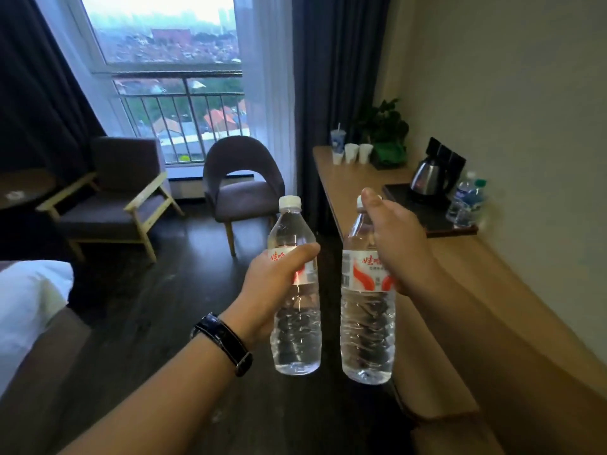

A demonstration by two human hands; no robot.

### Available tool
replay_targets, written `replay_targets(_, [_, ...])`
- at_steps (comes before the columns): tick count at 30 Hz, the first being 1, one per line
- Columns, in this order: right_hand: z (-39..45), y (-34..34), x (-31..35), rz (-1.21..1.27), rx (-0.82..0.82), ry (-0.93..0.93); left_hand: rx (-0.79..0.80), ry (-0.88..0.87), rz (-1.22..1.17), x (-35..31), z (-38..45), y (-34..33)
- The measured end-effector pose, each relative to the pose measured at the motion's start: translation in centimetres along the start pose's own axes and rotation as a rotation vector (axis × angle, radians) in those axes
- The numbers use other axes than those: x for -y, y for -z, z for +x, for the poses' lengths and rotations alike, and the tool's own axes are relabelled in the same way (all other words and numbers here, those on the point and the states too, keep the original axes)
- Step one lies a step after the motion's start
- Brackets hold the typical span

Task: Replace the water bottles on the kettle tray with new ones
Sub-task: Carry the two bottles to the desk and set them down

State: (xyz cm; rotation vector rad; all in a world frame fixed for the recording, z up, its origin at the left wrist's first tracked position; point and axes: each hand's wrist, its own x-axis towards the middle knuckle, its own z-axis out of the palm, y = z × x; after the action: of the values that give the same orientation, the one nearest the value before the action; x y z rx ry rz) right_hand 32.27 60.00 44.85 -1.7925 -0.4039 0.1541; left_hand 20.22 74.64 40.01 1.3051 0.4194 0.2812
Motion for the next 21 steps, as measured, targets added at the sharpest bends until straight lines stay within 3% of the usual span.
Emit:
replay_targets(11, [12.1, -12.6, 2.9, 0.020, 0.129, 0.008, -0.098, -0.052, 0.044, -3.3, 11.4, 9.7])
replay_targets(21, [21.0, -23.2, 4.4, 0.020, 0.043, -0.021, -0.010, -0.021, -0.044, -7.8, 22.0, 19.5])
